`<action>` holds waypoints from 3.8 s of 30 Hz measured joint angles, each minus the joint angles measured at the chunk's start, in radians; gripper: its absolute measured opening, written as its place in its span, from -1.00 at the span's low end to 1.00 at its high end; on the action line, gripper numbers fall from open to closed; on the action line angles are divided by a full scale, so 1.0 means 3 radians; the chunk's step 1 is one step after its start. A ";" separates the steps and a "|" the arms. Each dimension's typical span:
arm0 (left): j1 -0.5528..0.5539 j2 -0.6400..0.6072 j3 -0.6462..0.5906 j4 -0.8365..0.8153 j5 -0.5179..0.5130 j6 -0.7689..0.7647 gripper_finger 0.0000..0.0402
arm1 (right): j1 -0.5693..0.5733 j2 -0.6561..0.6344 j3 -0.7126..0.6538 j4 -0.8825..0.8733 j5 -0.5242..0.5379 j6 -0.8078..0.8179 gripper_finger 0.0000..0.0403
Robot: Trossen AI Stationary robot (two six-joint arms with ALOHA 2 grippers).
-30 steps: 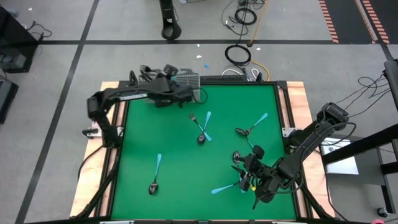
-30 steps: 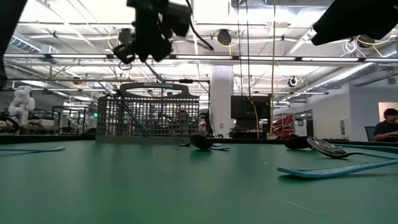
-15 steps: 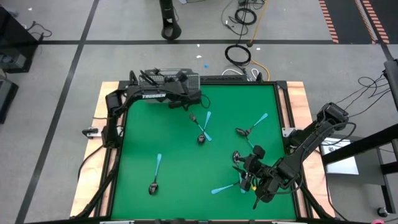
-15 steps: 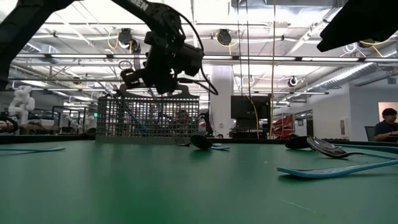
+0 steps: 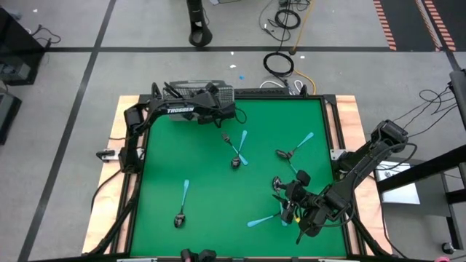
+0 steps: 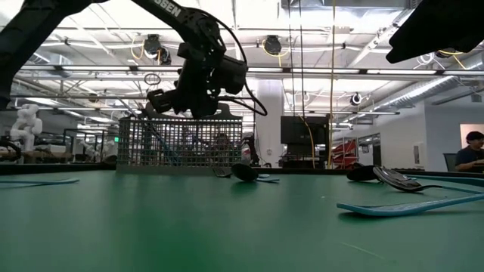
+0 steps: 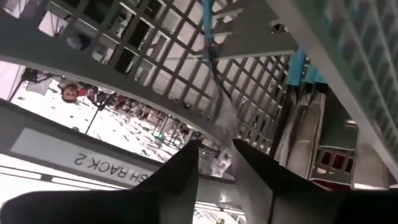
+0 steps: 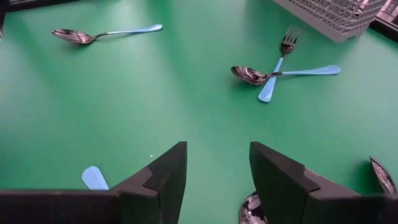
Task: Sort silverware
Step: Put the fork into the silverware rack
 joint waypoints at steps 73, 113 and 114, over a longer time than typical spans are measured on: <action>-0.1400 -0.1015 -0.1206 0.2760 0.2881 -0.1011 -0.34 | -0.0528 0.0319 0.0001 0.1096 -0.0421 -0.0893 -0.18; -0.0851 0.0550 0.0380 0.0806 0.2960 0.0419 -0.34 | -0.0501 0.0319 0.0000 0.0543 -0.0510 -0.0872 -0.18; -0.0849 0.0574 0.0379 0.0800 0.2959 0.0417 -0.34 | -0.0501 0.0319 0.0000 0.0531 -0.0509 -0.0860 -0.18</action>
